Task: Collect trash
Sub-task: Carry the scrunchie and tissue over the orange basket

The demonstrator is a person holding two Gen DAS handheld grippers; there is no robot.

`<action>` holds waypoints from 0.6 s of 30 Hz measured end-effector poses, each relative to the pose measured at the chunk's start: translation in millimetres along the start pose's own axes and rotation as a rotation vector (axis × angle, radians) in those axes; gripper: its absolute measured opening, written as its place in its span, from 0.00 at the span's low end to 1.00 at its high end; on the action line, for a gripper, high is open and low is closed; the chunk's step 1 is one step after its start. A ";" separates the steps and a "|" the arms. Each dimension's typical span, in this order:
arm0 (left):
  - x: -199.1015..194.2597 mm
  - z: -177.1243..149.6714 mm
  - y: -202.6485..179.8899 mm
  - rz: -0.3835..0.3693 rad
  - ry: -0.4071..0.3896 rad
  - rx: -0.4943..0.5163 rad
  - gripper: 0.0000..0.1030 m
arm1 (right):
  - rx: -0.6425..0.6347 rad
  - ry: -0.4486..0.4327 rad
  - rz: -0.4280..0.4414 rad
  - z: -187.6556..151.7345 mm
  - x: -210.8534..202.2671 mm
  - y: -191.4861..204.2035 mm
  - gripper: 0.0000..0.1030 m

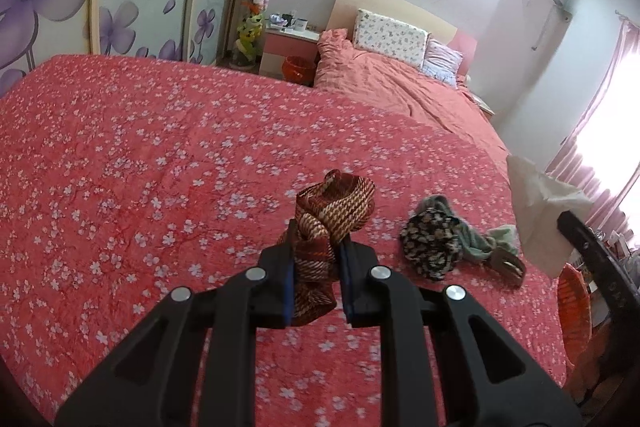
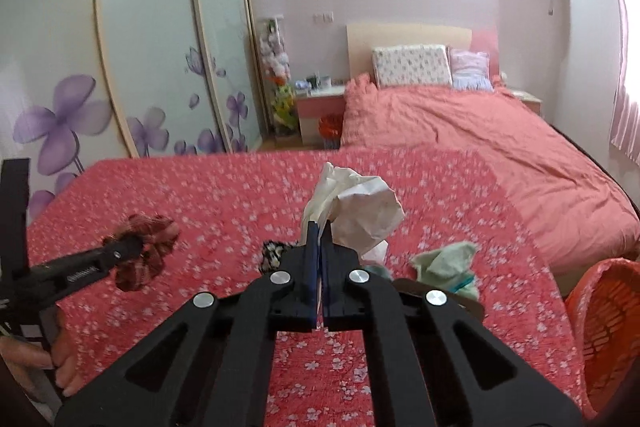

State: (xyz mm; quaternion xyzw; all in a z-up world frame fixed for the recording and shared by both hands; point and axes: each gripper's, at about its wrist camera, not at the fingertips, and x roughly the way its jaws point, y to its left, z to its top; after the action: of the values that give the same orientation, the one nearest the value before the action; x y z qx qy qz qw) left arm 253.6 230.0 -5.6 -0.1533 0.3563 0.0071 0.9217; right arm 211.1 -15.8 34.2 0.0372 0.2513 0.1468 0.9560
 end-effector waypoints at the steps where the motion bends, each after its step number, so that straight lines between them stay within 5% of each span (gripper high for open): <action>1: -2.5 1.1 -2.9 -0.003 -0.003 0.005 0.18 | -0.003 -0.011 -0.002 2.0 -4.9 -0.7 0.01; 18: -48.2 2.2 -68.1 -0.059 -0.036 0.024 0.18 | -0.014 -0.067 -0.039 -8.4 -51.9 -35.6 0.01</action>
State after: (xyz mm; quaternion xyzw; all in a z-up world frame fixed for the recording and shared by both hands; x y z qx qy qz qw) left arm 227.4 170.3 46.6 -0.1526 0.3349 -0.0217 0.9296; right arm 173.2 -65.3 46.0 0.0304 0.2189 0.1286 0.9668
